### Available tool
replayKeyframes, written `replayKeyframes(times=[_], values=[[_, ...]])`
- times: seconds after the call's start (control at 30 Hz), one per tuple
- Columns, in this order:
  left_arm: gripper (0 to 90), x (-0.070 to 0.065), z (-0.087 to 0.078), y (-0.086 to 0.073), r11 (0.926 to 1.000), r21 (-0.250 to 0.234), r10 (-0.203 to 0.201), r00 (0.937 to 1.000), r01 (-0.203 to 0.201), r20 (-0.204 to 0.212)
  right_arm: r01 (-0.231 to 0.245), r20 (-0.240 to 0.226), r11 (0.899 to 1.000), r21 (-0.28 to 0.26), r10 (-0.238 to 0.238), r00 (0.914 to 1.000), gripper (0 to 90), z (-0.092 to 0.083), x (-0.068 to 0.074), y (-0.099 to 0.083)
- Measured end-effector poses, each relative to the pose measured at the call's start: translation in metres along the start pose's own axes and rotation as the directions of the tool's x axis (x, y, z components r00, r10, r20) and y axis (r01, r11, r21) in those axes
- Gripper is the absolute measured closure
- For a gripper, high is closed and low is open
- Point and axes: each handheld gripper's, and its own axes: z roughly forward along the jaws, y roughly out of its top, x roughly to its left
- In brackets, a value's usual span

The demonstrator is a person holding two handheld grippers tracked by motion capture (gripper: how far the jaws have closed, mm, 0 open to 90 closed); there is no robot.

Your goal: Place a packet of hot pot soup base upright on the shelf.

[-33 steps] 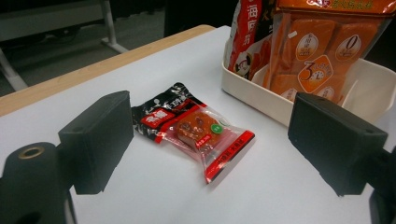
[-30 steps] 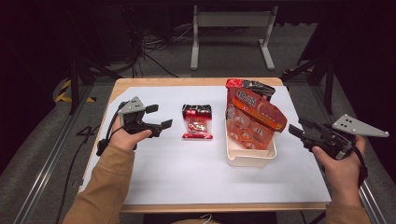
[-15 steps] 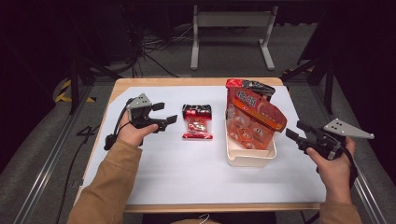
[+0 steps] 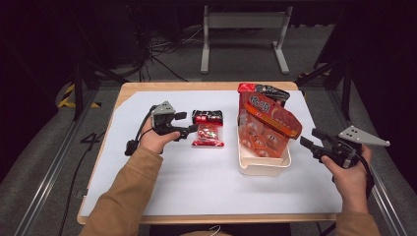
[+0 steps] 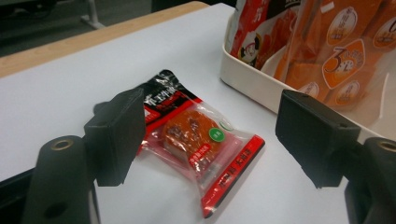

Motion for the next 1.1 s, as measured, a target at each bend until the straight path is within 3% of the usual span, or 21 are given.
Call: replayKeyframes(times=[0.27,0.53,0.7,1.1], values=[[32.2,-0.002,0.019,-0.012,0.9975,0.071,-0.002,1.0,0.002,0.001,-0.002,-0.002,1.0,0.003,0.002,1.0,40.4,0.001,0.001,-0.001],[36.1,-0.004,0.035,-0.023,0.9887,0.15,-0.01,0.9999,0.009,0.003,-0.007,-0.001,1.0,0.006,0.007,1.0,40.4,0.0,0.0,-0.003],[39.8,-0.001,0.041,-0.03,0.9832,0.182,-0.012,0.9999,0.011,0.005,-0.009,0.001,1.0,0.003,0.009,1.0,40.3,-0.001,-0.001,-0.003],[39.7,-0.002,0.052,-0.036,0.9724,0.233,-0.009,0.9999,0.01,-0.006,0.002,-0.02,1.0,-0.003,-0.002,0.9998,42.4,0.002,-0.001,-0.005]])
